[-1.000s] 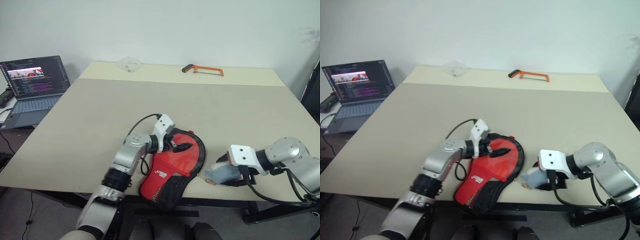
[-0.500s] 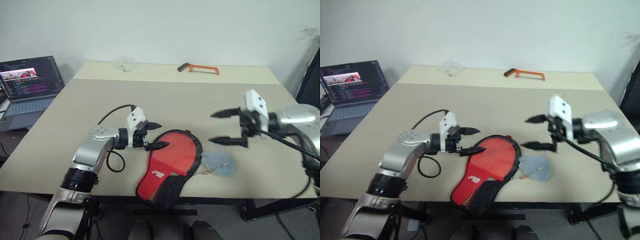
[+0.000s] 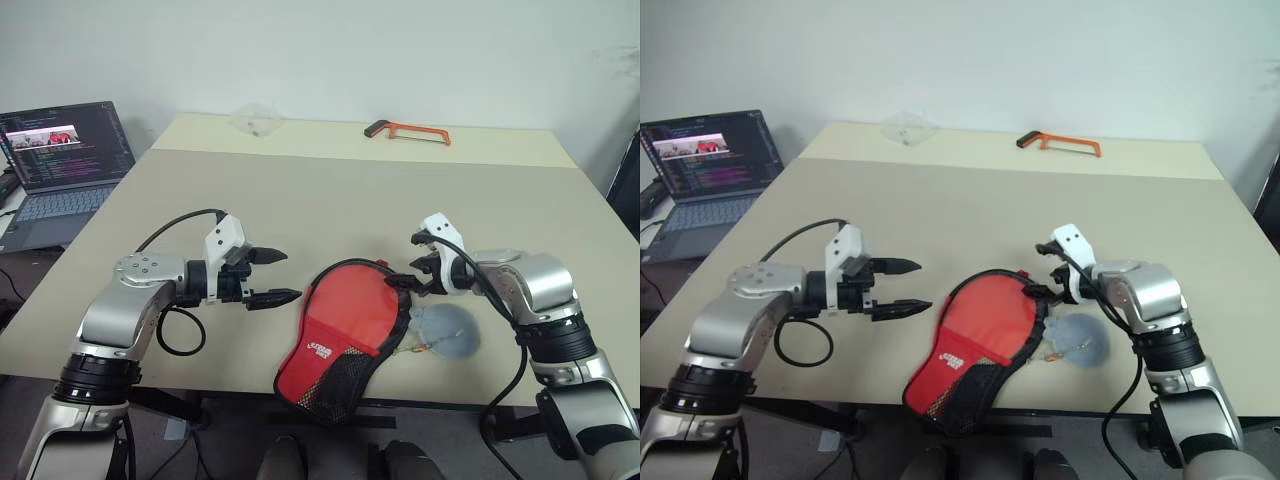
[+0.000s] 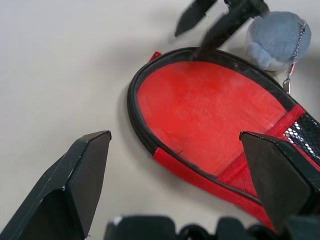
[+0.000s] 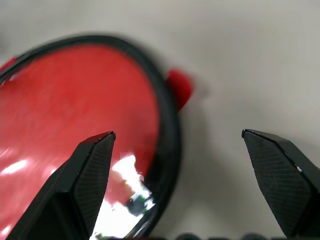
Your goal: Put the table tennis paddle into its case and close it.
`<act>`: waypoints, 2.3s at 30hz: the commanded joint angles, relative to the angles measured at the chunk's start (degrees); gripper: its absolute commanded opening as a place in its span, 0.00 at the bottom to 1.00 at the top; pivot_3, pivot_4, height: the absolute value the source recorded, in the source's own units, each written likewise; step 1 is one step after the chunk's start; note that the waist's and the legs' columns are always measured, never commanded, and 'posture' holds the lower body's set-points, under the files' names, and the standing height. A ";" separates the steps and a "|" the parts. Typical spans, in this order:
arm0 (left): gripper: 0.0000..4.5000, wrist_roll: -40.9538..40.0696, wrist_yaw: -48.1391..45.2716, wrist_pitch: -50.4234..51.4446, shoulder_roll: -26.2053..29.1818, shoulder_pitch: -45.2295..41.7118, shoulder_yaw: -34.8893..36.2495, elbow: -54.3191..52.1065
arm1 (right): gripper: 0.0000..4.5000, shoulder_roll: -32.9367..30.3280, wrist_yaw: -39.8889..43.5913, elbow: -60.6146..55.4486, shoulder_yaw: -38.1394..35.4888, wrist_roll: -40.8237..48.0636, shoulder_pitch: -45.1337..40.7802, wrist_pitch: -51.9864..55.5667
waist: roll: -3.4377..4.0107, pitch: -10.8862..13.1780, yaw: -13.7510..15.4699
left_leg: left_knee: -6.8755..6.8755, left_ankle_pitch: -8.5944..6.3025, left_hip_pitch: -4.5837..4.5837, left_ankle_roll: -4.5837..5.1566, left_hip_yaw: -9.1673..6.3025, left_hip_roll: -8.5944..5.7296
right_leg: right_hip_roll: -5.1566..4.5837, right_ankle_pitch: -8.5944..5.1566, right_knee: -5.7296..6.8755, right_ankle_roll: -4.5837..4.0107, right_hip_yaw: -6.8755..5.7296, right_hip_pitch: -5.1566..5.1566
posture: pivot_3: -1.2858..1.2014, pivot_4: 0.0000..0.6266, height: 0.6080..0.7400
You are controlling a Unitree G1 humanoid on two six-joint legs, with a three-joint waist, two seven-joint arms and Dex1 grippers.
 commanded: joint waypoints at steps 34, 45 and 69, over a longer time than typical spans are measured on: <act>1.00 0.18 5.70 1.32 -1.99 -1.62 -1.60 -2.73 | 0.01 -1.18 16.00 41.89 19.70 -24.90 -20.17 -62.59 | 0.04 0.04 -0.21 | 0.48 0.01 -0.01 0.01 0.03 0.07 | 0.11 0.16 0.01 0.17 0.11 0.11 | 0.52 0.24 1.00; 1.00 -0.42 6.73 2.14 -2.61 -0.23 -1.70 -4.86 | 0.01 7.38 16.18 54.44 19.71 -31.36 -23.67 -79.05 | 0.04 0.04 -1.91 | 0.44 0.01 0.04 0.00 0.01 0.09 | 0.12 0.16 0.10 0.15 0.11 0.11 | 0.52 0.24 1.00; 1.00 5.31 6.08 -2.42 -10.76 -7.81 -10.91 6.61 | 0.46 4.83 20.55 41.72 10.97 -28.48 -21.67 -62.56 | 0.08 0.06 -0.49 | 0.81 0.08 0.16 0.07 -0.07 0.04 | 0.12 0.17 0.58 0.17 0.09 0.23 | 0.52 0.24 1.00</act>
